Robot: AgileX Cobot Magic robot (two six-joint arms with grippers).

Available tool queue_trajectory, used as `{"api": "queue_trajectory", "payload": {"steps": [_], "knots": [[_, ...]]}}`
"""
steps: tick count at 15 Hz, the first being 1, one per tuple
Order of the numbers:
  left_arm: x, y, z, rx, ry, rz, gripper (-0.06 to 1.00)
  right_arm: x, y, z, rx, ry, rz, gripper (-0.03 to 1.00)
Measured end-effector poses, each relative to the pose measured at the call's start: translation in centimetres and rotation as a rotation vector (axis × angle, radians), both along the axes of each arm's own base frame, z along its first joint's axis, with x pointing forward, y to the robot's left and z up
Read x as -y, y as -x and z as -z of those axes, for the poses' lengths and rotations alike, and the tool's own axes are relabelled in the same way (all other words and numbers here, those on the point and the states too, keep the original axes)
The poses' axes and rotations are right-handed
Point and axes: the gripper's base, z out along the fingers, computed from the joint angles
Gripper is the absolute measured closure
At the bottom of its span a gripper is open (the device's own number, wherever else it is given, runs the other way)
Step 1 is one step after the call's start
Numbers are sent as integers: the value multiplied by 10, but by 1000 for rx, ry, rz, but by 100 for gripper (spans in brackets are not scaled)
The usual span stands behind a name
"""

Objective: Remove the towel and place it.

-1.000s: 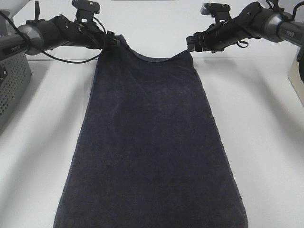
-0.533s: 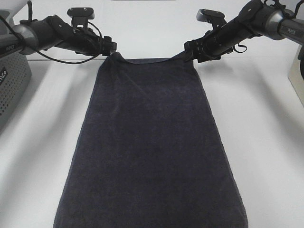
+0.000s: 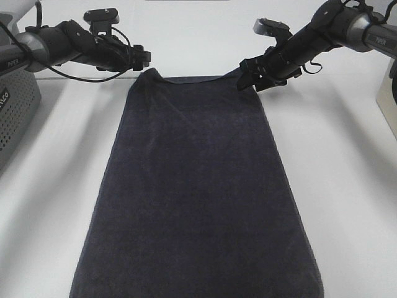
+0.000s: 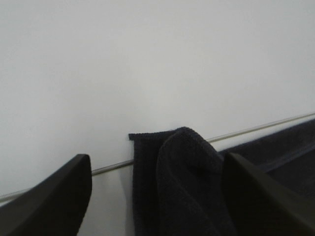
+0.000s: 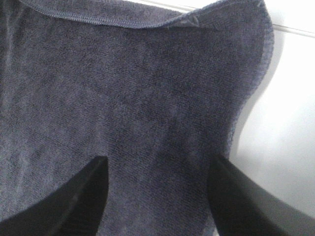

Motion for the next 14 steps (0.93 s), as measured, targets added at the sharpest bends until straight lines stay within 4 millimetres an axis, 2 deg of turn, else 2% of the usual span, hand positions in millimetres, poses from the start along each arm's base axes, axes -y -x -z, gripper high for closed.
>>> {"api": "queue_trajectory", "payload": {"steps": [3,6,7,10,14], "knots": [[0,1,19,13,-117,77,25,-1,5,1,-46,-3,-29,37],[6,1,43,44,-154,86,25,-2,8,2,-88,-12,-37,37],[8,1,45,59,-166,85,25,-2,8,2,-90,-13,-35,37],[33,1,58,175,-161,20,25,-3,10,2,-108,-16,-42,37],[30,-3,51,270,-78,-116,25,-3,11,2,-121,-17,-49,37]]}}
